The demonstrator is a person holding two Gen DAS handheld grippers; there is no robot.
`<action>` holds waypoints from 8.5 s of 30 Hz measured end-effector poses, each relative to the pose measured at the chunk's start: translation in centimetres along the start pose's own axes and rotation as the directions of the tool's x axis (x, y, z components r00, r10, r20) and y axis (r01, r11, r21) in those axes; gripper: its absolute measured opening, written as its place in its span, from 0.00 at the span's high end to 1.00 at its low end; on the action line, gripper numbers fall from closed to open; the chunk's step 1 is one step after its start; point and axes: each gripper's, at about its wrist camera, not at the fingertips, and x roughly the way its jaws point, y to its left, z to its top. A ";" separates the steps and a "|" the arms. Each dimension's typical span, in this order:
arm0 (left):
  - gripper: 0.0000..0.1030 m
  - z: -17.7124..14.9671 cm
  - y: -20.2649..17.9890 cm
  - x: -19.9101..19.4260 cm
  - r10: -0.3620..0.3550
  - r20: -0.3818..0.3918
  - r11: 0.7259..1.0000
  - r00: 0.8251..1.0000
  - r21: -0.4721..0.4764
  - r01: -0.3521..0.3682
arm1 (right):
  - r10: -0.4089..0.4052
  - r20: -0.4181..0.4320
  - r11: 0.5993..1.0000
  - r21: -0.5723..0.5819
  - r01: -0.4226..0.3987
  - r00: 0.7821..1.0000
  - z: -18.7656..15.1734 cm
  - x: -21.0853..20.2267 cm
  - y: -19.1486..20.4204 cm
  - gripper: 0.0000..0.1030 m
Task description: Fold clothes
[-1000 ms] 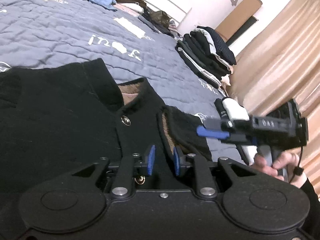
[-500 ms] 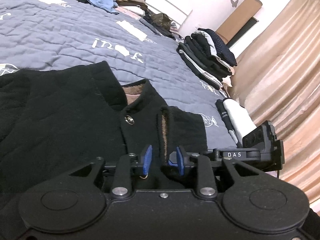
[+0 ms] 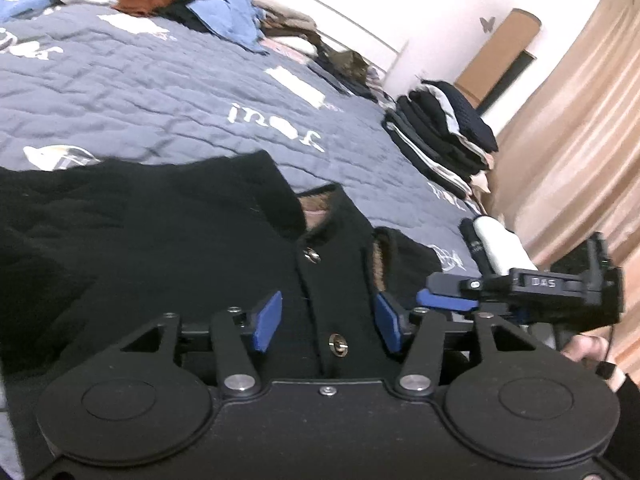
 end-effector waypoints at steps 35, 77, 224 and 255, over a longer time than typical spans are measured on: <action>0.28 -1.6 11.1 -13.0 0.378 0.226 0.883 0.898 -0.379 -0.276 | 0.001 0.018 0.954 -0.300 0.005 1.000 -5.3 8.2 13.5 0.56; 0.76 -4.8 -1.1 1.0 0.330 0.084 0.757 0.940 0.572 -0.316 | -0.027 0.071 0.987 -0.159 0.037 0.997 -2.5 6.5 8.8 0.51; 0.54 7.4 10.3 -0.1 0.327 0.039 0.945 0.944 -0.002 -0.328 | -0.106 -0.172 0.965 -0.255 0.060 0.979 -2.5 16.7 8.5 0.53; 0.50 8.0 12.3 1.3 0.347 0.075 0.937 0.935 -0.069 -0.342 | -0.065 -0.117 0.967 -0.253 0.034 0.991 -2.1 14.7 8.8 0.46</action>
